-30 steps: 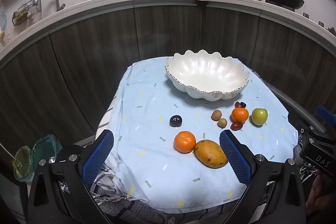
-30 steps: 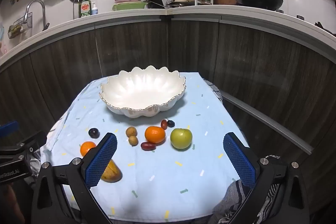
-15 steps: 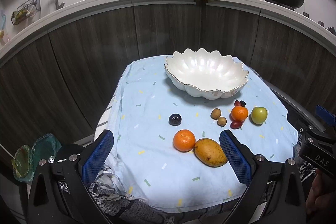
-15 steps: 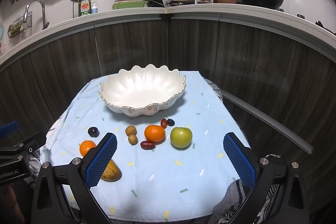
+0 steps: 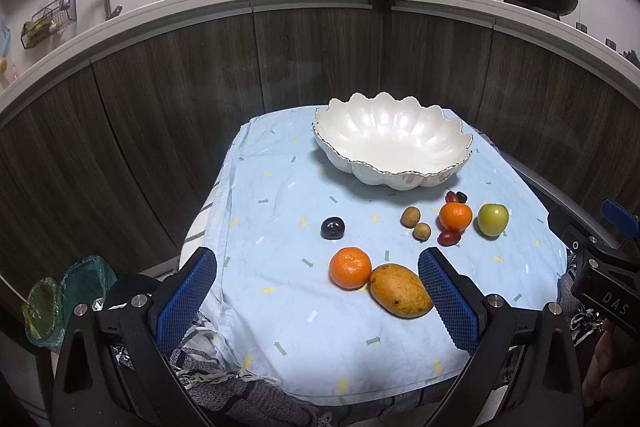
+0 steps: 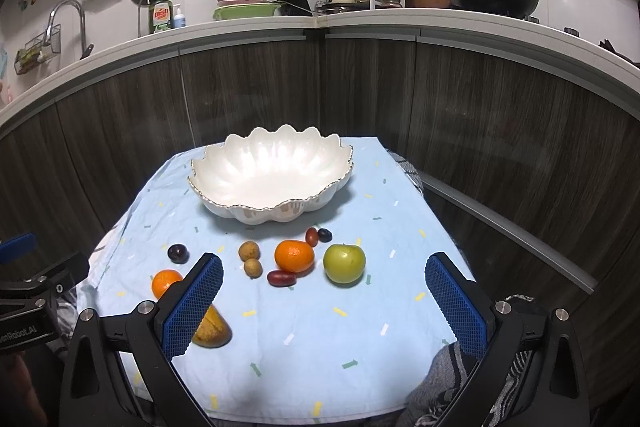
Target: Organize fruits
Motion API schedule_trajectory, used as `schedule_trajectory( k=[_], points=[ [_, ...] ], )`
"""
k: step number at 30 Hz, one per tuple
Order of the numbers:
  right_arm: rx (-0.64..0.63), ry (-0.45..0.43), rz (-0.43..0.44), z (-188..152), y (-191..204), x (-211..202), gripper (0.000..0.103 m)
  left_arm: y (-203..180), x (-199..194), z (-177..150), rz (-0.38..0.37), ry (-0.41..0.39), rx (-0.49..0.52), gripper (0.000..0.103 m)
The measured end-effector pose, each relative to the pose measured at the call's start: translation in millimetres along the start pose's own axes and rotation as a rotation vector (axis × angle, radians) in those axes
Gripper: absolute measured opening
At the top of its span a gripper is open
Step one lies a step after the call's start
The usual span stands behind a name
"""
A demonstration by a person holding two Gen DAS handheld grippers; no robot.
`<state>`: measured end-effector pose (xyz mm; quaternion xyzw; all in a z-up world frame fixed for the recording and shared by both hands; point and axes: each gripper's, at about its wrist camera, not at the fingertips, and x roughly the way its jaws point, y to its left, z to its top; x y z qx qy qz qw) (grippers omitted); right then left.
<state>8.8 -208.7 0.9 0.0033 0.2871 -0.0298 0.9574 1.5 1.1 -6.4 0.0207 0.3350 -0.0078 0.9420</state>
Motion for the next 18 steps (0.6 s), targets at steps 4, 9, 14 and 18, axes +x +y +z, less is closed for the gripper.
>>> schedule_trajectory(
  k=[4, 9, 14, 18],
  points=[
    [0.000, 0.000, 0.000, 0.5, 0.1, -0.4, 0.102, -0.3, -0.3, 0.1, 0.000, 0.000, 0.002, 0.103],
    [0.000, -0.001, 0.000, 0.3, 0.1, -0.4, 0.103, -0.2, -0.3, -0.1, -0.001, 0.000, 0.002, 0.103],
    [0.000, 0.000, 0.001, 0.3, 0.1, -0.2, 0.102, -0.6, 0.1, -0.9, -0.001, 0.002, 0.002, 0.103],
    [0.001, -0.001, 0.000, -0.5, 0.3, -0.2, 0.103, -0.6, 0.3, -1.6, -0.002, 0.003, 0.003, 0.103]
  ],
)
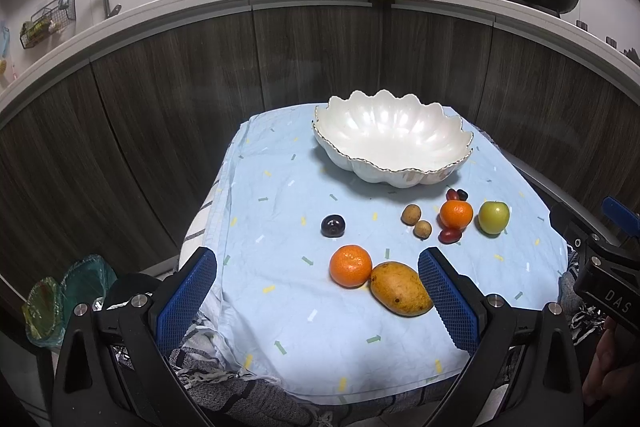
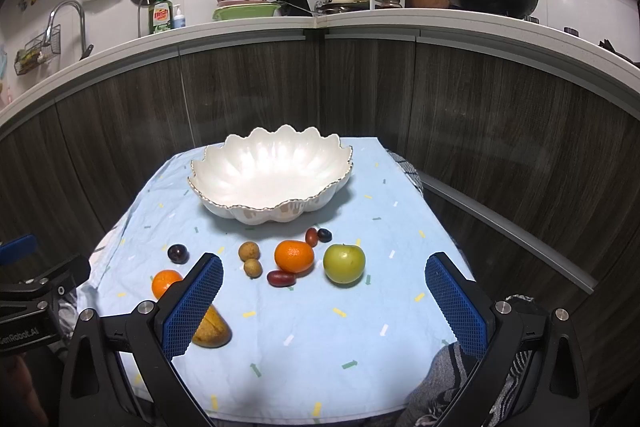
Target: Organize fruits
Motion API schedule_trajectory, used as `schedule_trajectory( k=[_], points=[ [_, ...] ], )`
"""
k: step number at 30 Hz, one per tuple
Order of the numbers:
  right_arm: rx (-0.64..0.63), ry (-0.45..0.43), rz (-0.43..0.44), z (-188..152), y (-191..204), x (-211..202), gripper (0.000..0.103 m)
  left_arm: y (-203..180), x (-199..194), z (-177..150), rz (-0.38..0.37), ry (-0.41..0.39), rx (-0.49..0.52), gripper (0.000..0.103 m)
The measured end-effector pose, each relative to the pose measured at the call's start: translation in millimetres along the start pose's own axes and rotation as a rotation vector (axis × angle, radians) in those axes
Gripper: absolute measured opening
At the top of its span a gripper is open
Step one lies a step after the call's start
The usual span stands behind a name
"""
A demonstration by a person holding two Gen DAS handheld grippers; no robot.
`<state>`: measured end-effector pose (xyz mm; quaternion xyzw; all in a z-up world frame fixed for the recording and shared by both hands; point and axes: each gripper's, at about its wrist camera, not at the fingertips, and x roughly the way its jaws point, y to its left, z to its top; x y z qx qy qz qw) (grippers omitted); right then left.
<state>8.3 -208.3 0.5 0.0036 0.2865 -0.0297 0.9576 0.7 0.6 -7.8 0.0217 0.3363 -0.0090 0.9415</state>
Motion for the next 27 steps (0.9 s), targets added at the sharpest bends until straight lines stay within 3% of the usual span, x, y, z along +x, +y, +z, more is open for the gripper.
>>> schedule_trajectory(
  k=[27],
  points=[
    [0.003, 0.007, -0.003, 1.2, -1.8, 0.1, 0.102, -0.3, 4.5, -3.8, -0.003, 0.011, 0.004, 0.103]
  ],
)
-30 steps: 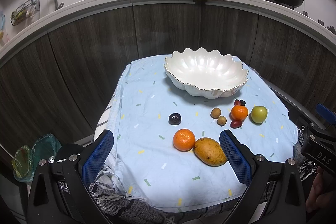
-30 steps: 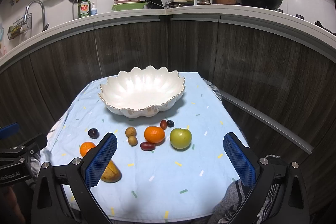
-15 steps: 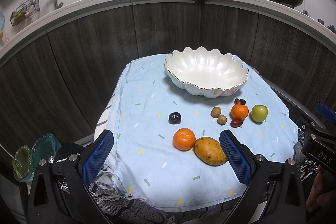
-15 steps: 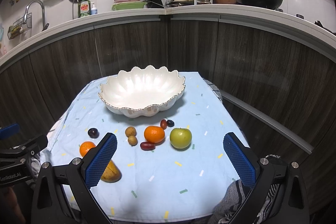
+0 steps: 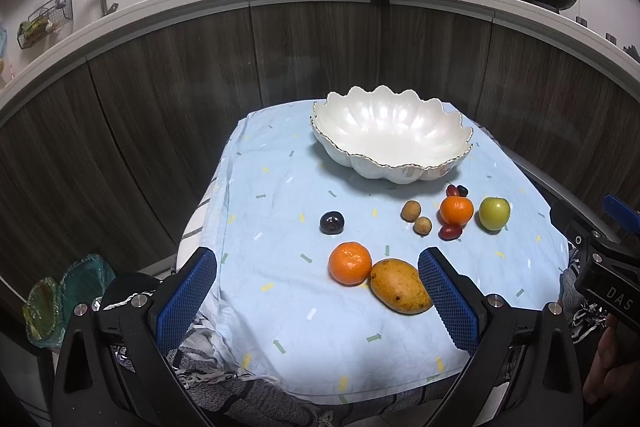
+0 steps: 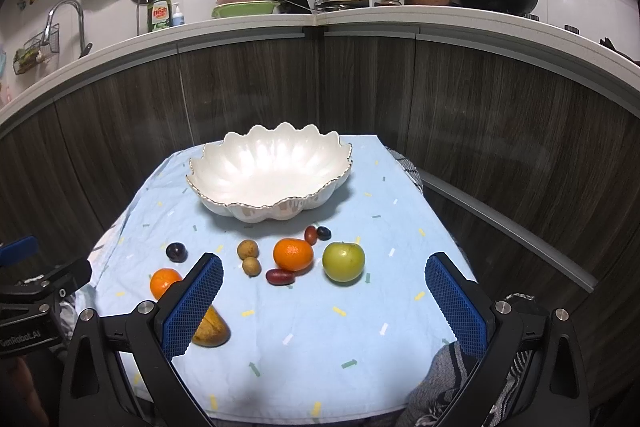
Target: Organize fruits
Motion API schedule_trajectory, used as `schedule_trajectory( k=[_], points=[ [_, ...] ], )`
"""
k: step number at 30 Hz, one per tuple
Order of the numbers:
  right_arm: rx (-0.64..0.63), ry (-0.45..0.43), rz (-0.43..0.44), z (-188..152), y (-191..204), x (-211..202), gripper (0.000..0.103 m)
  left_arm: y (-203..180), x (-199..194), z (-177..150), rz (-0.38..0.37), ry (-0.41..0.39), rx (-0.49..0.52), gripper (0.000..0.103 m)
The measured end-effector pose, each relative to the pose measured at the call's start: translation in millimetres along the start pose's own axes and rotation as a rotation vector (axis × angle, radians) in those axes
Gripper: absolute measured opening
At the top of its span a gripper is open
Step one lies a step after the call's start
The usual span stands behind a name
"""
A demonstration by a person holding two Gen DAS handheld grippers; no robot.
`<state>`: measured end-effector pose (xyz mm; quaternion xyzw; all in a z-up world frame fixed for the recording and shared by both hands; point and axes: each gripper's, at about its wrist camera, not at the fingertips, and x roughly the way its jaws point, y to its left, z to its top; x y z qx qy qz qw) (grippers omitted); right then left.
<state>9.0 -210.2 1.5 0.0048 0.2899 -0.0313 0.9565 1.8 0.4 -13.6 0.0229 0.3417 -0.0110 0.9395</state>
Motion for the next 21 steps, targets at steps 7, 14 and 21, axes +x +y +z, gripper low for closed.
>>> schedule_trajectory(
  k=[7, 14, 21],
  points=[
    [0.002, 0.007, -0.002, -2.6, 0.2, 3.9, 0.102, -0.6, 2.9, 0.4, 0.000, 0.011, 0.007, 0.103],
    [0.006, 0.018, -0.003, -4.1, -0.5, 7.7, 0.102, -2.8, 5.2, 1.0, -0.008, 0.020, 0.018, 0.103],
    [0.012, 0.029, -0.006, -5.4, -2.5, 11.7, 0.102, -6.4, 9.3, 0.5, -0.028, 0.028, 0.032, 0.103]
  ],
)
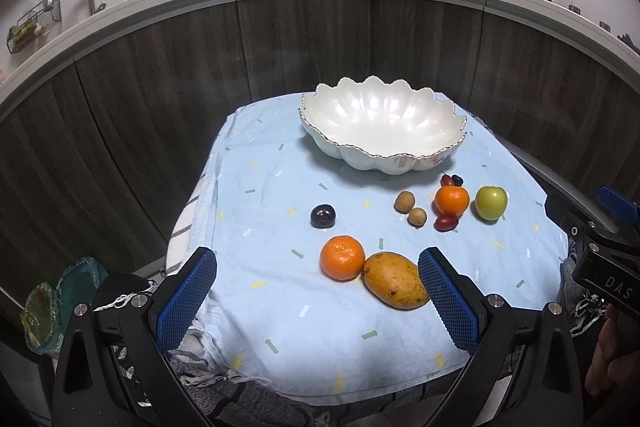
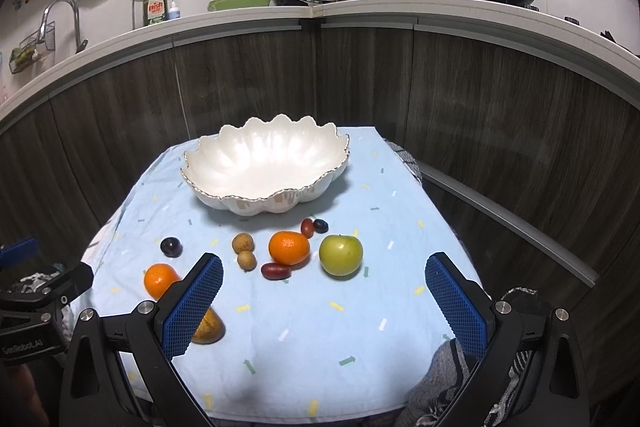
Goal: Organize fruits
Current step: 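Reach the left tool to the mango while the right tool reaches the green apple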
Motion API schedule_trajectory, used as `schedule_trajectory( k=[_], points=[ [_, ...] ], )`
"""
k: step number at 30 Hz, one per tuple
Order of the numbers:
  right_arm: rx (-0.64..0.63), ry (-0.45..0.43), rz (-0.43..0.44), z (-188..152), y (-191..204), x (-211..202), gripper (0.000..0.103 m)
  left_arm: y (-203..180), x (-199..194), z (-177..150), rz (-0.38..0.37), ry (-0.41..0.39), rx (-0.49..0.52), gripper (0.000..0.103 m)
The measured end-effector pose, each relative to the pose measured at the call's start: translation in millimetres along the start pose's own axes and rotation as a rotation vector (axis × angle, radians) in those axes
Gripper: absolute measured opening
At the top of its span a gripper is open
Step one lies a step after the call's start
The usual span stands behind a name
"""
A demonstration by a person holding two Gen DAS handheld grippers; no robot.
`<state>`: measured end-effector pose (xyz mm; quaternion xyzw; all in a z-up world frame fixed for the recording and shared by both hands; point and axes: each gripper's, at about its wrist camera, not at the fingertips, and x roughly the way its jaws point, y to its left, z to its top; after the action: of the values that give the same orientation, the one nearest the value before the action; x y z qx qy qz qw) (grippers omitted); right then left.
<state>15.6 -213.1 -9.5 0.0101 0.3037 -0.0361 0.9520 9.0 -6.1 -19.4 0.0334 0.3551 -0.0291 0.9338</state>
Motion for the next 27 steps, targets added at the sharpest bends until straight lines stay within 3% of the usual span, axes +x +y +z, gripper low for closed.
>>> schedule_trajectory(
  k=[17, 27],
  points=[
    [0.022, 0.046, -0.010, -3.3, -8.9, 16.1, 0.102, -21.0, 32.8, -6.1, -0.083, 0.086, 0.045, 0.103],
    [-0.002, 0.104, 0.016, 4.2, -14.0, 36.2, 0.102, -32.1, 52.5, -2.1, -0.039, 0.130, -0.010, 0.103]
  ],
)
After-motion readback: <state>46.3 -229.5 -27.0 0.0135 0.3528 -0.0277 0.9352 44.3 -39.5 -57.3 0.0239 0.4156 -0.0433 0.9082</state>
